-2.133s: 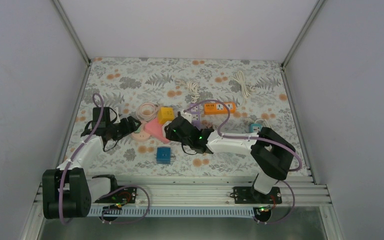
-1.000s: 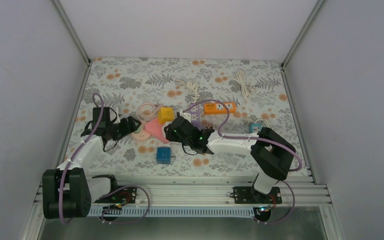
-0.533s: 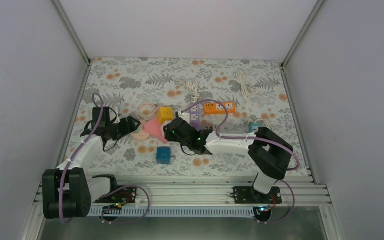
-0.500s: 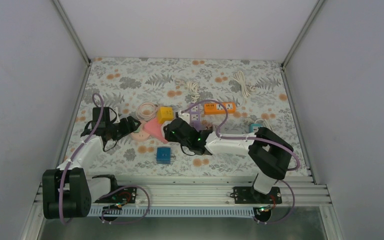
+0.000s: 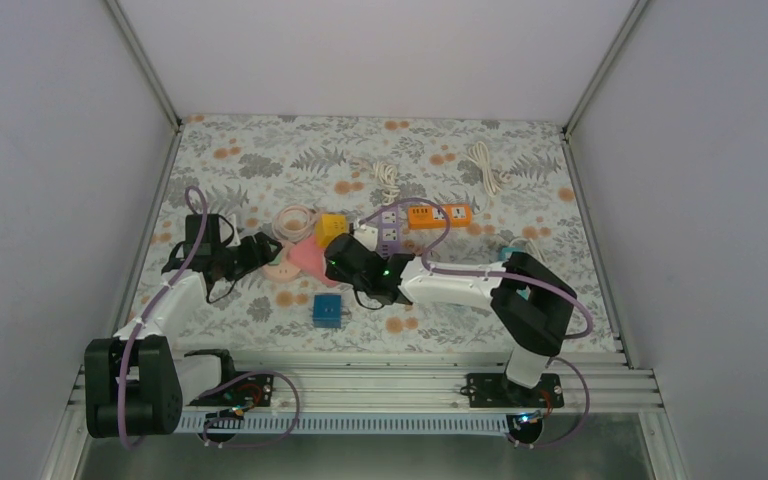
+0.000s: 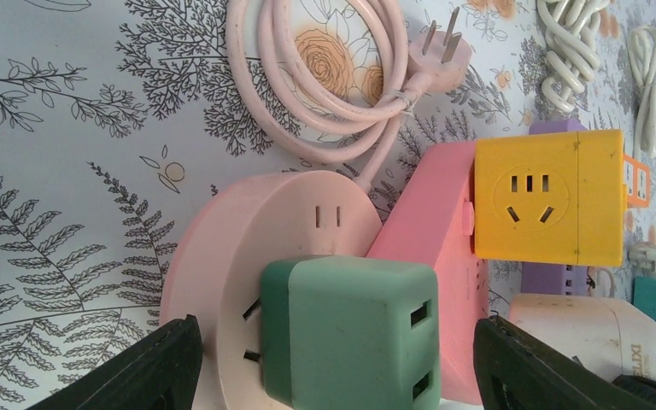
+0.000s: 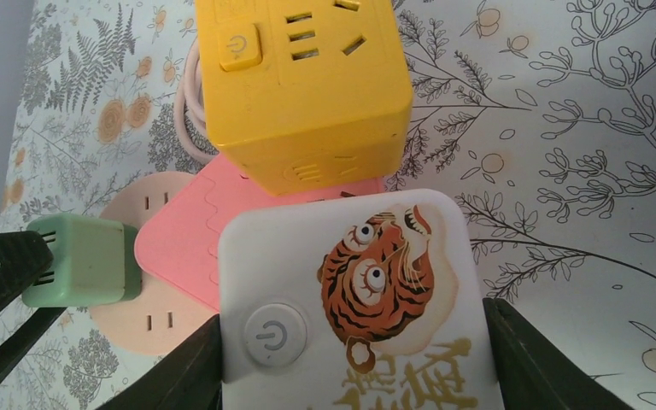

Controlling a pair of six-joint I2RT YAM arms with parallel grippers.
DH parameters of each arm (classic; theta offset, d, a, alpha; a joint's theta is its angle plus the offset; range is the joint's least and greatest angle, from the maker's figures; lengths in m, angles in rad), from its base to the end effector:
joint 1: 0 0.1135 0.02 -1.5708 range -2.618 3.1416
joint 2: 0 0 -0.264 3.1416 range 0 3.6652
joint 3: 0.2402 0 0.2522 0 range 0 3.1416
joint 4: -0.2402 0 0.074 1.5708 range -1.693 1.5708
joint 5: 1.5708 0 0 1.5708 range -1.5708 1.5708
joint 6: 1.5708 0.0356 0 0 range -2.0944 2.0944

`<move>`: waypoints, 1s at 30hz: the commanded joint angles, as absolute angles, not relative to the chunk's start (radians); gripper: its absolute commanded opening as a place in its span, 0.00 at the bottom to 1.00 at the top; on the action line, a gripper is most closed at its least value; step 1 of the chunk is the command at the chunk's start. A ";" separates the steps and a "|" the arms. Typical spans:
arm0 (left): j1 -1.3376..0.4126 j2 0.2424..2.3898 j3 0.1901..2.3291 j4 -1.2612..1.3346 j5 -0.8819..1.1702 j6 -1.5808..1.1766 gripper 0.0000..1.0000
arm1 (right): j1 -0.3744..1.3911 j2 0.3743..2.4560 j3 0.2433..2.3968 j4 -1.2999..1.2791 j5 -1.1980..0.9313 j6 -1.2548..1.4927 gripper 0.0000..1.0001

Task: Insert the plug
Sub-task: Insert the plug into the socket.

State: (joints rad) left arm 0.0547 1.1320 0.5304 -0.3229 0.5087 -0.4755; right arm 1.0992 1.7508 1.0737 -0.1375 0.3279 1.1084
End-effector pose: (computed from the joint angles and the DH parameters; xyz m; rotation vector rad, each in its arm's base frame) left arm 0.2077 -0.0060 0.1794 -0.4445 2.4675 -0.8098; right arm 0.1782 0.3241 0.1882 0.1712 2.4338 0.6822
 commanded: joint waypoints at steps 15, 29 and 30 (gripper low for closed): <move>0.051 1.130 0.521 -0.317 0.539 -0.479 0.79 | 1.199 1.935 1.110 -0.301 0.539 1.148 0.15; 0.051 1.130 0.515 -0.310 0.538 -0.492 0.80 | 1.197 2.081 1.125 -0.359 0.485 1.153 0.17; 0.051 1.130 0.516 -0.308 0.537 -0.494 0.80 | 1.196 2.075 1.125 -0.359 0.478 1.153 0.17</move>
